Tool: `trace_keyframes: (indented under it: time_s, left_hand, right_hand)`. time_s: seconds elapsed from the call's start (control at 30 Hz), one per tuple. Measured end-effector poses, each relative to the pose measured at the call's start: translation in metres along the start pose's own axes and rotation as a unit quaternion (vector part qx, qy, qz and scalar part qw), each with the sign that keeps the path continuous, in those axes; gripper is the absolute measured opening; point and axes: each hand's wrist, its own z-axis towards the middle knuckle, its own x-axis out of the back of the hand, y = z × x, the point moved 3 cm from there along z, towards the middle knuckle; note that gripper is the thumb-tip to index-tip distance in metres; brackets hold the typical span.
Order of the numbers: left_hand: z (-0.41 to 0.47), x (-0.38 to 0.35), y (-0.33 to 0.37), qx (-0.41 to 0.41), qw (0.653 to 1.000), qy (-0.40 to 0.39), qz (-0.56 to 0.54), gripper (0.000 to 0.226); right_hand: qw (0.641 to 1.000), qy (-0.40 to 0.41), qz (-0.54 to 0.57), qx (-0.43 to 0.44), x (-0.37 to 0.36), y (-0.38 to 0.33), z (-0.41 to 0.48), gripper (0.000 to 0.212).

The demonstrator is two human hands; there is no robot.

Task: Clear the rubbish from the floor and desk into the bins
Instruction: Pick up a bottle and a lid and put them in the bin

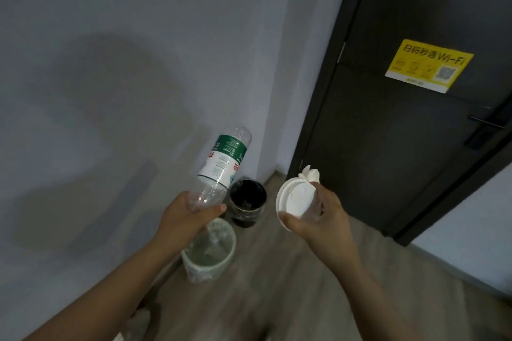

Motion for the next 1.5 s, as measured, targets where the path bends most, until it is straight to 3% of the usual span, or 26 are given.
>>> trace_keyframes:
  time_s: [0.07,0.2,0.43,0.6,1.0,1.23,1.5]
  left_hand:
    - [0.026,-0.009,-0.001,0.01,1.0,0.005,0.015,0.043]
    - [0.08,-0.028,-0.004,0.043,0.998,0.03,0.033,0.067]
    - [0.174,-0.07,-0.037,0.16,0.976,0.121,0.089,0.057]
    - [0.212,-0.092,-0.079,0.263,0.943,0.161,0.123,0.059]
    - [0.271,-0.122,-0.215,0.393,0.901,0.117,0.143,0.073]
    - [0.333,-0.13,-0.318,0.465,0.869,0.098,0.138,0.057]
    - [0.395,-0.143,-0.443,0.54,0.83,0.085,0.114,0.055]
  right_hand:
    - [1.0,-0.022,0.008,-0.001,-0.011,0.011,0.035,0.077]
    - [0.998,-0.06,0.033,0.009,-0.029,0.031,0.105,0.084]
    - [0.985,-0.166,0.04,-0.02,-0.059,0.082,0.242,0.09]
    - [0.971,-0.236,0.026,-0.035,-0.092,0.127,0.304,0.08]
    - [0.932,-0.354,-0.038,-0.076,-0.207,0.24,0.345,0.076]
    - [0.915,-0.376,-0.068,-0.128,-0.289,0.312,0.351,0.082]
    - [0.901,-0.398,-0.096,-0.145,-0.381,0.394,0.346,0.084]
